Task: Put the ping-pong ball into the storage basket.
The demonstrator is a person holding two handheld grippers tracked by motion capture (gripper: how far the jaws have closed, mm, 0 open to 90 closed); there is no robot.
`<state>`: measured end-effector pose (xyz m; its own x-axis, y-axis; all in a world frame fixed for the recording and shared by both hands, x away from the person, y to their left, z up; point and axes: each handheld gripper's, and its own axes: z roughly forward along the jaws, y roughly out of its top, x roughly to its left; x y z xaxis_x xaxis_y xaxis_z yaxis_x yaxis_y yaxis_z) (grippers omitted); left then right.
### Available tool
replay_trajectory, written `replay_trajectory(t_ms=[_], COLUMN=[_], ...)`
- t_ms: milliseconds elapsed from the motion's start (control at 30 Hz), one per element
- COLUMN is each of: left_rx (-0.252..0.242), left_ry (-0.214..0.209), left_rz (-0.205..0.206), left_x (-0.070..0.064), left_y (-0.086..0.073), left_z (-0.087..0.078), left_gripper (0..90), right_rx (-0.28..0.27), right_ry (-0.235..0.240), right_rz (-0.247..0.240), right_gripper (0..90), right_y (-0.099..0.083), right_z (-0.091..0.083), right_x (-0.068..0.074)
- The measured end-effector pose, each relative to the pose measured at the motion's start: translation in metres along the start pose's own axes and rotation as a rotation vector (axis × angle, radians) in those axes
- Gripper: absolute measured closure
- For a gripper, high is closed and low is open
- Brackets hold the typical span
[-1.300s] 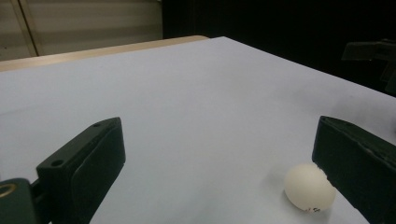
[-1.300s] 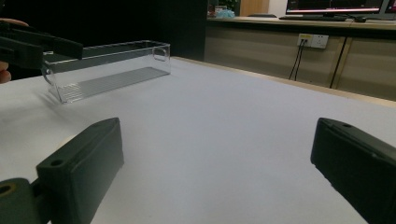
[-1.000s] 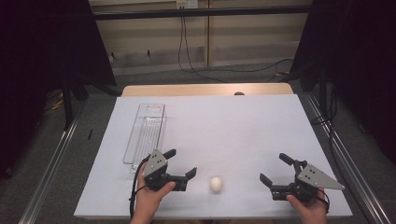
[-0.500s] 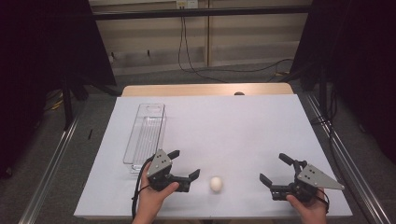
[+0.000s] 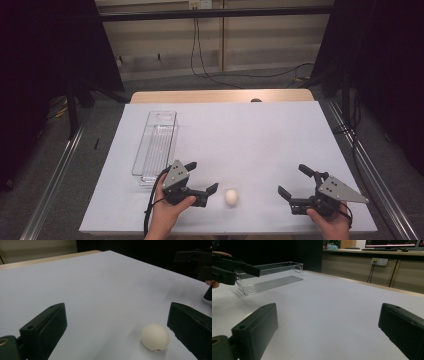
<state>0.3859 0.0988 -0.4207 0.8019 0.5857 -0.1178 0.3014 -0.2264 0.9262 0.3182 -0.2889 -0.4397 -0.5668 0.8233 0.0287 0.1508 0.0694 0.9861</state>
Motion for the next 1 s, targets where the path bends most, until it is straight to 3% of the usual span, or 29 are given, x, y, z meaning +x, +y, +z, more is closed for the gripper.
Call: replay_trajectory(t_ms=[1000], left_rx=[0.043], left_ry=[-0.043], left_rz=[0.011], left_x=[-0.0099], left_y=[0.0012], left_z=[0.0102], left_gripper=[2.7], right_rx=[0.000], right_ry=[0.002], right_rz=[-0.003], right_gripper=[1.7], right_y=[0.0000], right_z=[-0.0003], right_x=[-0.0003])
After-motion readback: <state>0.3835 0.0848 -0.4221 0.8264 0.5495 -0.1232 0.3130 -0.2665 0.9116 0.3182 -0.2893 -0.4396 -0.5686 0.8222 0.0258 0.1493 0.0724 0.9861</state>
